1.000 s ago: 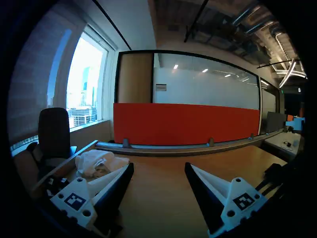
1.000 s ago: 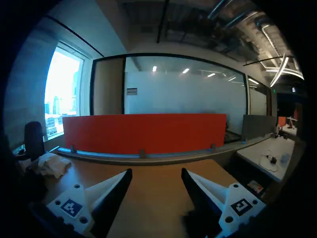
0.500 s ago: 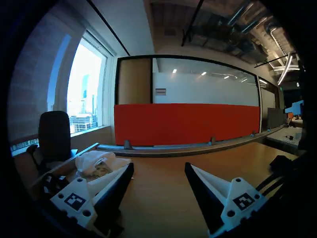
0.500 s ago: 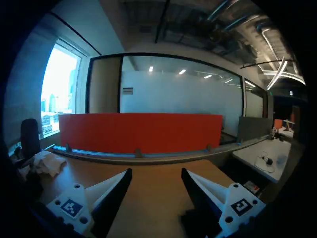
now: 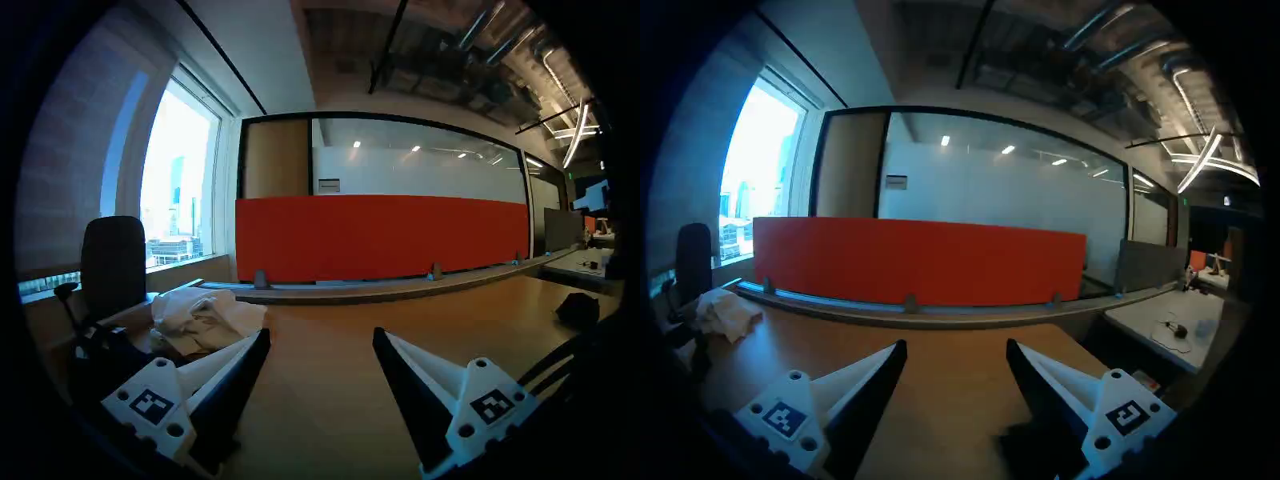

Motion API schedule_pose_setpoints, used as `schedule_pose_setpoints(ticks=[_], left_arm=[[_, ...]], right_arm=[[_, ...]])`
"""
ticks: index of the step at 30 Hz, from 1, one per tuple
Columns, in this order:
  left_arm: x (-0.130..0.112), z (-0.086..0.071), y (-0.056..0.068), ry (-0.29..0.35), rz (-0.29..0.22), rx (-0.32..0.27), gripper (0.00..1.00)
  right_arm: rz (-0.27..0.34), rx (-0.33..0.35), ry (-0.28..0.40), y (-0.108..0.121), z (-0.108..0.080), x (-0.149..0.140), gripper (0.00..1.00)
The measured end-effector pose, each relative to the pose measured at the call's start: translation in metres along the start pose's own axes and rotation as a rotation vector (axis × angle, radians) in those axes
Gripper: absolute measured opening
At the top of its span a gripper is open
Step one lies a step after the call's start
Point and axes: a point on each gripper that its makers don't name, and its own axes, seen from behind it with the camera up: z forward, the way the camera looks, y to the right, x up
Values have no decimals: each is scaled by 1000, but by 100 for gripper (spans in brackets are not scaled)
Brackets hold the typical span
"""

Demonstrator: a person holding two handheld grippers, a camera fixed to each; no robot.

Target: Fold towel

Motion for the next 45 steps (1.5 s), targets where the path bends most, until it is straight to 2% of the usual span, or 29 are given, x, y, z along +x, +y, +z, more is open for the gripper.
schedule_pose_setpoints(ticks=[14,30,45], left_arm=[[-23,1,3,19,-14,15,95],[-38,2,1,8,-16,36,95],[-42,4,2,8,-14,37,96]], right_arm=[[24,4,11,-6,10,-13,96],[40,-24,15,18,13,-17,96],[31,-14,20,28,17,-18,96]])
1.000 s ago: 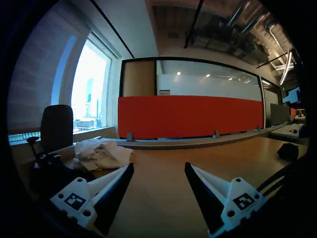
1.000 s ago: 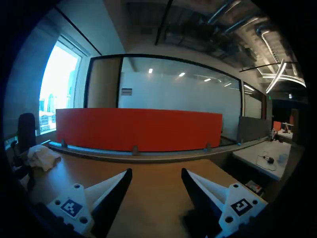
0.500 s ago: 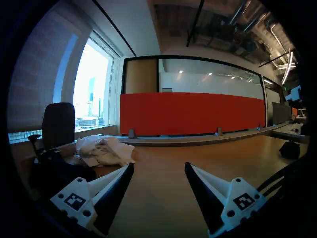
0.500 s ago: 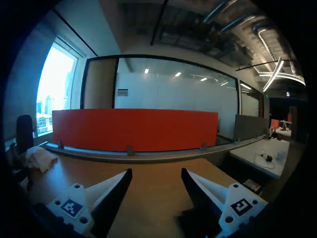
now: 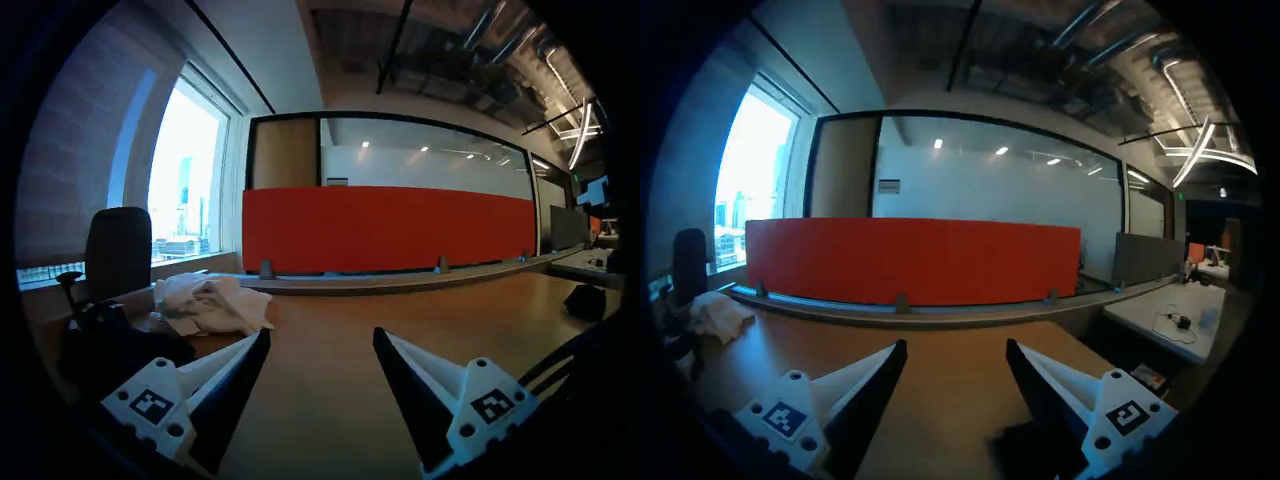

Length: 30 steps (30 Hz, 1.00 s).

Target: Fold towel

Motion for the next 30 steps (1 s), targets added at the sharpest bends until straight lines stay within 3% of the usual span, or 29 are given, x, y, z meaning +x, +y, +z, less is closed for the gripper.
schedule_pose_setpoints(ticks=[11,21,30], left_arm=[[-3,1,1,1,0,0,96],[-4,0,2,1,0,0,96],[-4,0,2,1,0,0,96]], right_arm=[[-1,55,24,1,4,-10,96],[10,108,11,0,5,-59,96],[78,148,15,-4,6,-91,96]])
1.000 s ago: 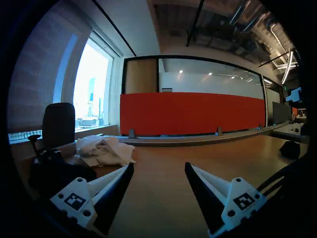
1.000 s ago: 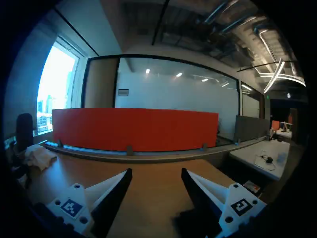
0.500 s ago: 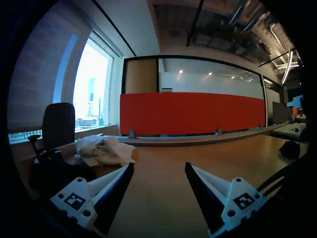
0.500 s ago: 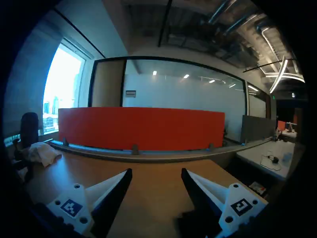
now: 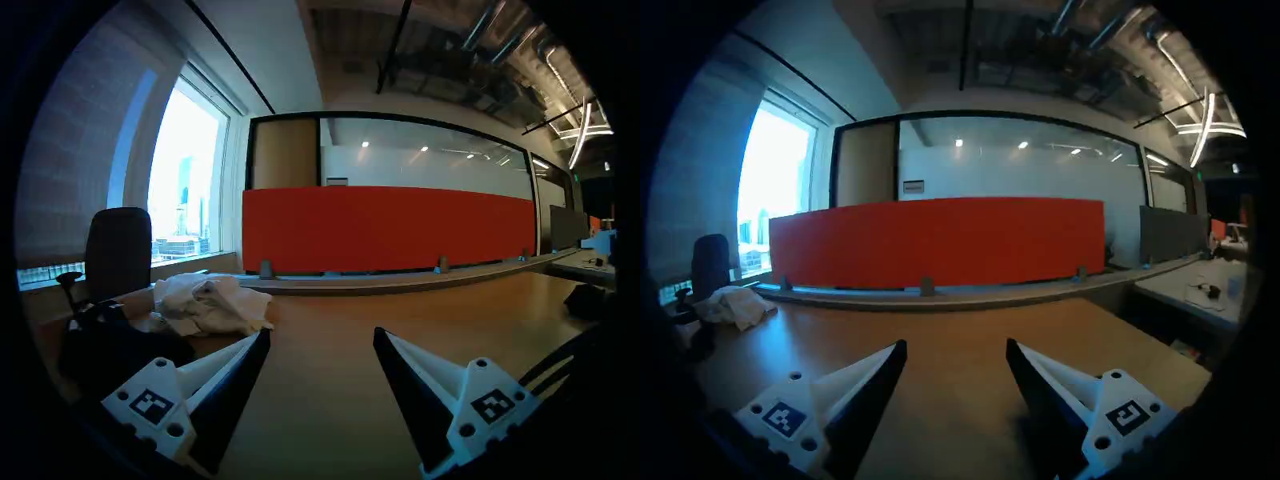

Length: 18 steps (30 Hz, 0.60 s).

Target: Fold towel

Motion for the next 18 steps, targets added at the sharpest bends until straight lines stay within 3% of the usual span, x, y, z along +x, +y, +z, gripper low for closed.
schedule_pose_setpoints(ticks=[12,18], left_arm=[[0,0,0,0,0,0,96],[0,0,0,0,0,0,96]], right_arm=[[52,-1,-10,6,2,-42,95],[62,4,6,6,1,-44,95]])
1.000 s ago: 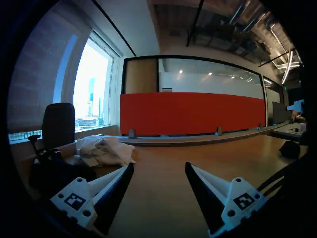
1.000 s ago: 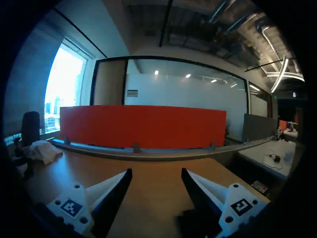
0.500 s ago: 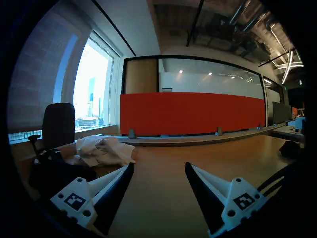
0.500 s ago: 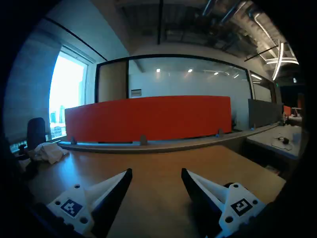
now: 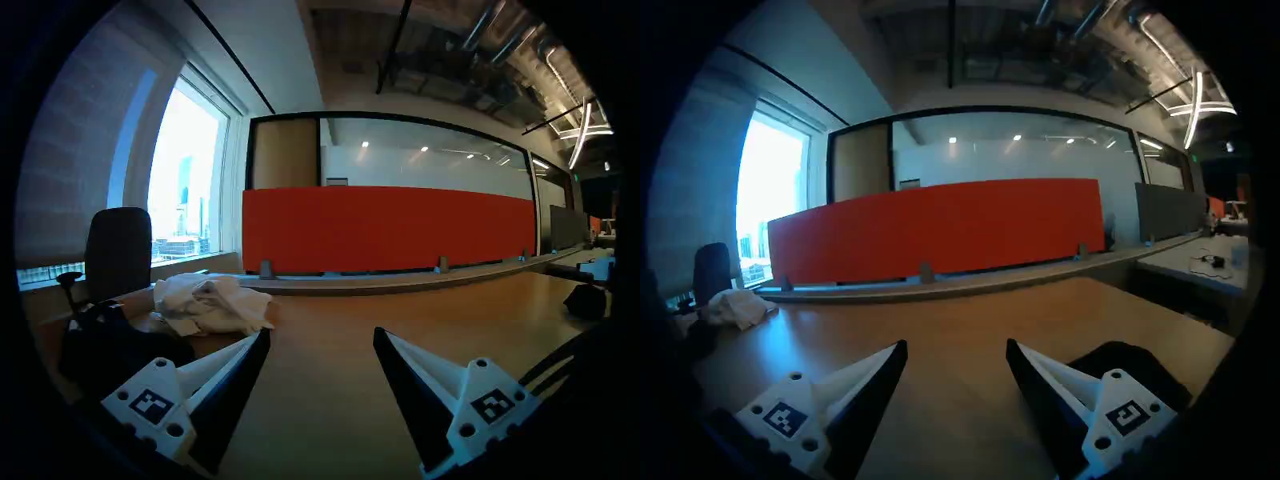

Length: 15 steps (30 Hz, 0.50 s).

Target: Fold towel

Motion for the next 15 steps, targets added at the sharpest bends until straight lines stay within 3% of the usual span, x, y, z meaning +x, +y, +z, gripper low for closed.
schedule_pose_setpoints(ticks=[6,15], left_arm=[[0,0,0,0,0,0,96],[0,0,0,0,0,0,96]], right_arm=[[1,13,5,-2,-4,-2,95],[-44,18,26,-6,-5,-5,95]])
